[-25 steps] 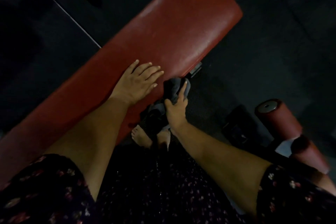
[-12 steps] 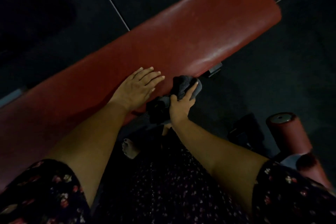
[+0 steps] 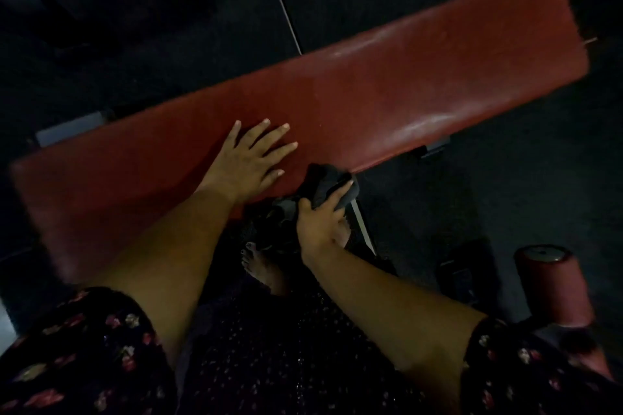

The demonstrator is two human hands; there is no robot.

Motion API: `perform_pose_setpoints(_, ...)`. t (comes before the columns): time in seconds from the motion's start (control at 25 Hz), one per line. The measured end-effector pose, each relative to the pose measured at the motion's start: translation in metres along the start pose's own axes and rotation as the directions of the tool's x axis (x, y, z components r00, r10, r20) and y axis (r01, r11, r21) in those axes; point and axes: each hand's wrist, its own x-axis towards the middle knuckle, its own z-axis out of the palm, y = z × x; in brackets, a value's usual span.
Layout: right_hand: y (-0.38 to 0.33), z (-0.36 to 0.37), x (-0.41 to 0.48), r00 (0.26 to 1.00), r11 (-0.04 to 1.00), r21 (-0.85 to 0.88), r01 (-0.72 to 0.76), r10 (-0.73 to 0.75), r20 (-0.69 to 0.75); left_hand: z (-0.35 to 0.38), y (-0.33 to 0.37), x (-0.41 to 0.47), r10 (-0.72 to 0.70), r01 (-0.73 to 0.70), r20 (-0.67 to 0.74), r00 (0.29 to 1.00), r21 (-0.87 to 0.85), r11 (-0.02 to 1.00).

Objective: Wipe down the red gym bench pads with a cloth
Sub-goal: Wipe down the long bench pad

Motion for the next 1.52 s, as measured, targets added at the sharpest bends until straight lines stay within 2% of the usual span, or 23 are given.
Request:
perform_pose_setpoints(0.16, 0.008, 0.048, -0.029, 0.993, 0.993, 0.094, -0.064, 0.055, 0.101, 0.01, -0.026, -0.033, -0.089, 0.088, -0.003, 0.996, -0.033, 0.996)
perform_pose_setpoints(0.32, 0.021, 0.091, -0.056, 0.981, 0.999, -0.031, -0.027, 0.033, 0.189, 0.023, -0.056, -0.071, -0.149, 0.149, 0.002, 0.989, -0.058, 0.987)
perform_pose_setpoints(0.44, 0.037, 0.128, -0.073, 0.971, 0.988, -0.153, -0.017, 0.053, 0.234, 0.031, -0.077, -0.1, -0.254, 0.251, -0.017, 0.967, -0.102, 0.962)
perform_pose_setpoints(0.52, 0.027, 0.138, -0.099, 0.961, 0.969, -0.243, 0.05, 0.02, 0.276, 0.034, -0.086, -0.118, -0.366, 0.36, -0.024, 0.93, -0.128, 0.924)
perform_pose_setpoints(0.64, 0.033, 0.161, -0.118, 0.898, 0.941, -0.315, 0.121, 0.032, 0.439, 0.045, -0.105, -0.153, -0.501, 0.491, 0.015, 0.865, -0.228, 0.841)
perform_pose_setpoints(0.8, 0.037, 0.185, -0.132, 0.896, 0.956, -0.267, 0.123, 0.009, 0.444, 0.061, -0.119, -0.197, -0.549, 0.515, -0.042, 0.835, -0.29, 0.806)
perform_pose_setpoints(0.92, 0.042, 0.202, -0.152, 0.825, 0.918, -0.34, 0.202, 0.028, 0.565, 0.069, -0.129, -0.225, -0.684, 0.61, 0.015, 0.729, -0.467, 0.64)
perform_pose_setpoints(0.96, 0.045, 0.211, -0.159, 0.808, 0.917, -0.335, 0.218, 0.024, 0.589, 0.071, -0.131, -0.234, -0.68, 0.594, 0.024, 0.733, -0.51, 0.622)
perform_pose_setpoints(1.04, 0.049, 0.229, -0.17, 0.797, 0.92, -0.32, 0.225, 0.015, 0.604, 0.077, -0.134, -0.246, -0.638, 0.532, -0.014, 0.77, -0.537, 0.654)
perform_pose_setpoints(1.12, 0.056, 0.239, -0.171, 0.759, 0.888, -0.357, 0.29, 0.014, 0.651, 0.08, -0.138, -0.252, -0.668, 0.524, -0.046, 0.742, -0.581, 0.622)
perform_pose_setpoints(1.16, 0.06, 0.238, -0.168, 0.713, 0.849, -0.381, 0.367, 0.007, 0.701, 0.08, -0.139, -0.254, -0.701, 0.537, -0.034, 0.712, -0.616, 0.576)
perform_pose_setpoints(1.2, 0.064, 0.236, -0.163, 0.658, 0.756, -0.436, 0.489, 0.008, 0.753, 0.08, -0.139, -0.259, -0.737, 0.557, -0.009, 0.676, -0.649, 0.518)
perform_pose_setpoints(1.24, 0.067, 0.231, -0.158, 0.619, 0.586, -0.505, 0.633, 0.008, 0.785, 0.08, -0.137, -0.263, -0.767, 0.574, 0.015, 0.642, -0.673, 0.467)
perform_pose_setpoints(1.28, 0.069, 0.226, -0.15, 0.607, 0.336, -0.574, 0.747, 0.006, 0.794, 0.08, -0.134, -0.267, -0.783, 0.585, 0.034, 0.622, -0.684, 0.435)
perform_pose_setpoints(1.32, 0.069, 0.221, -0.142, 0.599, 0.061, -0.598, 0.799, 0.009, 0.801, 0.081, -0.13, -0.269, -0.792, 0.594, 0.05, 0.609, -0.691, 0.413)
perform_pose_setpoints(1.36, 0.067, 0.215, -0.134, 0.582, -0.18, -0.572, 0.8, 0.001, 0.813, 0.083, -0.124, -0.27, -0.799, 0.6, 0.072, 0.598, -0.7, 0.386)
perform_pose_setpoints(1.4, 0.063, 0.208, -0.125, 0.553, -0.353, -0.52, 0.778, -0.009, 0.833, 0.086, -0.117, -0.27, -0.805, 0.605, 0.097, 0.585, -0.714, 0.353)
perform_pose_setpoints(1.44, 0.057, 0.201, -0.116, 0.488, -0.473, -0.449, 0.758, -0.046, 0.872, 0.09, -0.109, -0.269, -0.82, 0.61, 0.111, 0.562, -0.725, 0.32)
perform_pose_setpoints(1.48, 0.049, 0.191, -0.11, 0.391, -0.575, -0.365, 0.732, -0.083, 0.917, 0.096, -0.099, -0.267, -0.845, 0.621, 0.117, 0.521, -0.732, 0.282)
perform_pose_setpoints(1.52, 0.038, 0.182, -0.103, 0.29, -0.664, -0.263, 0.7, -0.071, 0.954, 0.1, -0.087, -0.264, -0.885, 0.633, 0.128, 0.447, -0.744, 0.213)
